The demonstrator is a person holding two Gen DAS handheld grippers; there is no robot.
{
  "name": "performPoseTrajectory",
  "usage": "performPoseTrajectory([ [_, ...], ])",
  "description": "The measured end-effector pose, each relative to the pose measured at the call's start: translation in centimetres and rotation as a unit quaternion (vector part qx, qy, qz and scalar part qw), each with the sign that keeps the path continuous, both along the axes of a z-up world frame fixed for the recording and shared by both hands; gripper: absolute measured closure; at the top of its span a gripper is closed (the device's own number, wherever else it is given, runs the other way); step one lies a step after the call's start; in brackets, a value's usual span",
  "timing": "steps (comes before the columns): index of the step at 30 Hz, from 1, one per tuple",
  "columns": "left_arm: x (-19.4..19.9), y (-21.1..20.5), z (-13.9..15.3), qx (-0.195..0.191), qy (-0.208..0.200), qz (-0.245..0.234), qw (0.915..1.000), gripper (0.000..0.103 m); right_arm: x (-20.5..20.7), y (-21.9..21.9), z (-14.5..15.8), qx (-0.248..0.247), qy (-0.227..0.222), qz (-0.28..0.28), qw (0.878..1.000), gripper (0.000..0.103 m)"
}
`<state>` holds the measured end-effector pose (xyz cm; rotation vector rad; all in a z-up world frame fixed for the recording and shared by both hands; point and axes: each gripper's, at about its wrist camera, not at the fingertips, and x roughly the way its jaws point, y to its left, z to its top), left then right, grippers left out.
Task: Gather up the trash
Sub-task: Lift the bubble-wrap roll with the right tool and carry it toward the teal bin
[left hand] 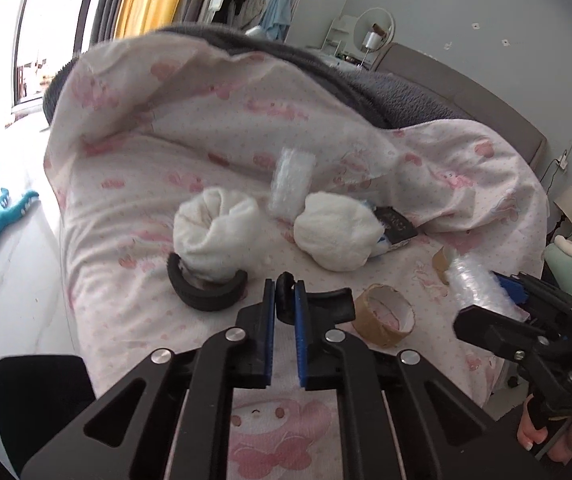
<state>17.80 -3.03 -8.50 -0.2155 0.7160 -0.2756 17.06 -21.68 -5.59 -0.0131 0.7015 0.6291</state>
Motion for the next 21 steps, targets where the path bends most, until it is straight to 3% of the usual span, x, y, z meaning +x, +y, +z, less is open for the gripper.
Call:
performPoseTrajectory([
  [8, -2.4, 1.0, 1.9, 0.053, -0.048, -0.005, 0.9974, 0.093, 0.2, 1.5, 1.0, 0.046, 0.011, -0.001, 0.999, 0.041],
  [13, -4.0, 3.2, 2.4, 0.065, -0.073, 0.006, 0.9952, 0.093, 0.2, 3.9, 1.4, 0.054, 0.021, 0.008, 0.998, 0.041],
  [17, -5.0, 5.3, 2.4, 0.080, -0.072, 0.027, 0.9938, 0.093, 0.2, 6.3, 1.4, 0.048, 0.035, 0.018, 0.998, 0.041],
  [21, -5.3, 7.7, 1.4, 0.089, -0.047, 0.051, 0.9936, 0.093, -0.1, 8.9, 1.2, 0.044, 0.049, 0.040, 0.997, 0.041],
])
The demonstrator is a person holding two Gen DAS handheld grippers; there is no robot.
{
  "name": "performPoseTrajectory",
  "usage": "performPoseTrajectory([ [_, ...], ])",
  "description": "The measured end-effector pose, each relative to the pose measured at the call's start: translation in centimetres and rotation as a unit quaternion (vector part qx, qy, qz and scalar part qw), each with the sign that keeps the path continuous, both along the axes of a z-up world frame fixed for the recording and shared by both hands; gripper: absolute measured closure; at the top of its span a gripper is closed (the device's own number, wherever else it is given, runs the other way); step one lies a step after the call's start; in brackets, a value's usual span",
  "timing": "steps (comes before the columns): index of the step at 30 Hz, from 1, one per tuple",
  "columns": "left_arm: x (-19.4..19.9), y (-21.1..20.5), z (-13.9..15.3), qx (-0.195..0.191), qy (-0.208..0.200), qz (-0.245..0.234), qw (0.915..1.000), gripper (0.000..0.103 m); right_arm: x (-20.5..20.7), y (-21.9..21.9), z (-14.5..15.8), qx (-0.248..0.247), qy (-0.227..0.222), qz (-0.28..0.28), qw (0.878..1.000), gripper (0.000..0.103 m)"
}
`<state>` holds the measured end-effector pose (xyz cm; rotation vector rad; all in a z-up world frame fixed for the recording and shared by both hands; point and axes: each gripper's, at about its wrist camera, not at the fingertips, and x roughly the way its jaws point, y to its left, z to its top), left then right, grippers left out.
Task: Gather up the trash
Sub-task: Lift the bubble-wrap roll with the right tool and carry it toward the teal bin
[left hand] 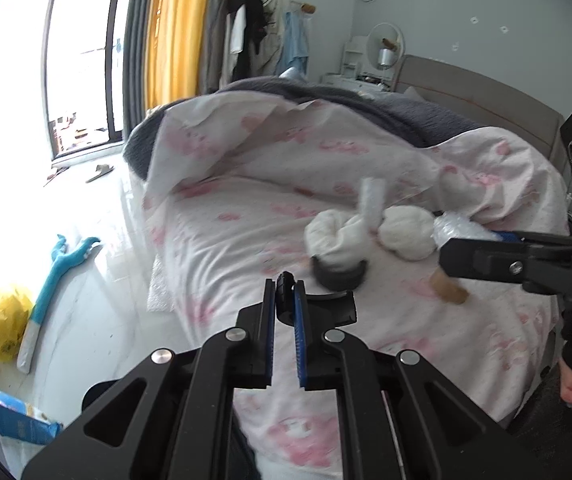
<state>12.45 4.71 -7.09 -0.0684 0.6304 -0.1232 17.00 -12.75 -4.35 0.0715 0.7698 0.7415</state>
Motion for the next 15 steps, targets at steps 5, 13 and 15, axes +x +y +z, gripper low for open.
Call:
performPoseTrajectory([
  [5, -0.6, 2.7, -1.5, 0.012, 0.031, 0.025, 0.9991, 0.093, -0.6, 3.3, 0.1, -0.002, 0.005, 0.027, 1.000, 0.041],
  [13, -1.8, 7.3, -4.5, 0.030, 0.088, 0.070, 0.9932, 0.093, -1.3, 8.3, -0.3, 0.000, 0.028, 0.060, 0.998, 0.041],
  [15, -2.1, 8.2, -5.3, 0.032, 0.104, 0.077, 0.9911, 0.093, -1.5, 9.5, -0.6, -0.004, 0.035, 0.065, 0.997, 0.041],
])
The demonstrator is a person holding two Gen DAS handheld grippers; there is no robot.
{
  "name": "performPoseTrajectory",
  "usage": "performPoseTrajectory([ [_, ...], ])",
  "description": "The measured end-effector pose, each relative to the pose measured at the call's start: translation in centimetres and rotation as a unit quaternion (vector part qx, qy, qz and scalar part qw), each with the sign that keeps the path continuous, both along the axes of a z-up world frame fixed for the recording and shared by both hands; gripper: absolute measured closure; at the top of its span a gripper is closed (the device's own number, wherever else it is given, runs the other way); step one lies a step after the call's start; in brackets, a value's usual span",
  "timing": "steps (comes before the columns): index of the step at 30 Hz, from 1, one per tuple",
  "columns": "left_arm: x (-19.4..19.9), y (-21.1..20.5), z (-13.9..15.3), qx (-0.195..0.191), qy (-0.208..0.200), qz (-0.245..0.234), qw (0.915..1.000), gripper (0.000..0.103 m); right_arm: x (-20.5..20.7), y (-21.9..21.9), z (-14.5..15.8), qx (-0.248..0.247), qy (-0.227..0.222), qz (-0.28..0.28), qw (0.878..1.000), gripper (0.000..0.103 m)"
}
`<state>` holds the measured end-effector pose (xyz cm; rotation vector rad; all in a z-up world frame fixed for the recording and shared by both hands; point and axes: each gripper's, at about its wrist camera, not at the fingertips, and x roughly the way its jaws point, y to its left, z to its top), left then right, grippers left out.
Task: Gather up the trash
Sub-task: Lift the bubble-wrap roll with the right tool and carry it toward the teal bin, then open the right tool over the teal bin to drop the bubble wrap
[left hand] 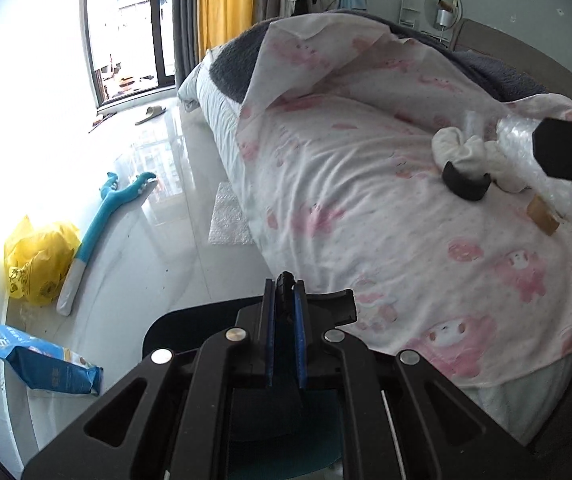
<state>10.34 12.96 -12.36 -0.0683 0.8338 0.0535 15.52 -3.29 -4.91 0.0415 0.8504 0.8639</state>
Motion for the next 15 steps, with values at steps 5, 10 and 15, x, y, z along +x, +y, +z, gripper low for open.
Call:
performPoseTrajectory([
  [5, -0.9, 2.3, -2.3, -0.006, 0.047, 0.016, 0.9988, 0.093, -0.5, 2.5, -0.2, -0.011, 0.006, 0.012, 1.000, 0.041],
  [10, -1.8, 4.8, -4.5, -0.028, 0.090, 0.035, 0.9949, 0.093, -0.8, 4.7, -1.3, -0.031, 0.020, 0.022, 0.999, 0.041],
  [15, -2.7, 6.7, -6.3, -0.037, 0.129, 0.052, 0.9896, 0.093, -1.3, 7.2, -2.1, -0.060, 0.020, 0.036, 0.997, 0.041],
])
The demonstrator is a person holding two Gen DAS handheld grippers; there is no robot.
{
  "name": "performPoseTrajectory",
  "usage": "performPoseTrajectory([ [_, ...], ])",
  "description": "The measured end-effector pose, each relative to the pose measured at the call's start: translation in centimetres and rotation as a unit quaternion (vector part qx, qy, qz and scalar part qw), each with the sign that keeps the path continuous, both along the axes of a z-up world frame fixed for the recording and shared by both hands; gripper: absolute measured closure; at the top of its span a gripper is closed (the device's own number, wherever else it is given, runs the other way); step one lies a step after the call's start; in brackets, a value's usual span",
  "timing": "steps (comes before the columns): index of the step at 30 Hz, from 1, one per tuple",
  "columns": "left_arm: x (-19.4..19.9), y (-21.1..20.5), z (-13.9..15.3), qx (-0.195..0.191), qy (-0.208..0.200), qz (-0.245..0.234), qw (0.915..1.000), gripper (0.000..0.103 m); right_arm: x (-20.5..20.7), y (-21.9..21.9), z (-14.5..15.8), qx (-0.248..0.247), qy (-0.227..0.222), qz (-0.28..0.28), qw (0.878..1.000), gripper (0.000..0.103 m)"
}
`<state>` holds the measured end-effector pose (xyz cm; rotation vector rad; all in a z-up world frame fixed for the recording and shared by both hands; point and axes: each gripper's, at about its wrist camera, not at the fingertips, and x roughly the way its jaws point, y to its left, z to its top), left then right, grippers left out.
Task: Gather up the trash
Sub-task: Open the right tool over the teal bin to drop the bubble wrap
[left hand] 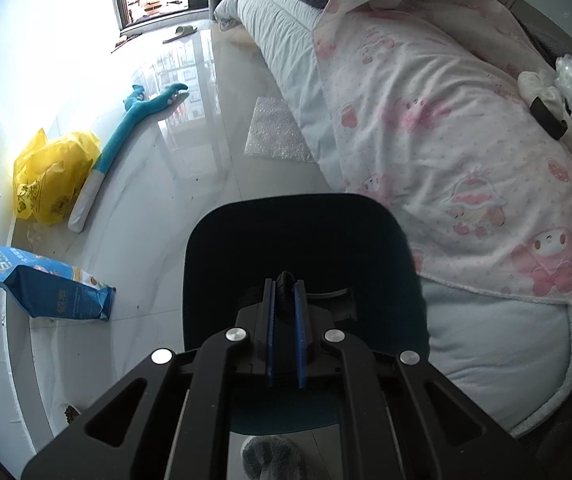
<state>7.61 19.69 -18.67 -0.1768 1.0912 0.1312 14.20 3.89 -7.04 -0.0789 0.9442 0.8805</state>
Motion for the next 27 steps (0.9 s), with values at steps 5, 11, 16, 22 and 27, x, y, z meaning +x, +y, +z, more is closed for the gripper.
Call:
performPoseTrajectory([
  [5, -1.0, 1.6, -1.7, -0.021, 0.037, 0.015, 0.9990, 0.093, -0.5, 2.3, -1.3, -0.021, 0.007, 0.020, 1.000, 0.041],
  [11, -1.9, 2.9, -3.4, -0.040, 0.081, 0.027, 0.9955, 0.093, -0.7, 4.1, -2.6, -0.040, 0.020, 0.029, 0.999, 0.041],
  [16, -2.8, 3.4, -3.9, -0.048, 0.098, 0.030, 0.9936, 0.083, -0.7, 5.3, -4.0, -0.054, 0.036, 0.031, 0.997, 0.041],
  [22, -3.8, 4.0, -2.6, -0.024, 0.082, 0.045, 0.9953, 0.044, -0.6, 6.5, -5.5, -0.075, 0.046, 0.033, 0.996, 0.041],
  [27, -4.7, 4.8, -0.4, -0.012, 0.039, 0.050, 0.9979, 0.030, -0.2, 7.5, -7.0, -0.086, 0.059, 0.029, 0.994, 0.041],
])
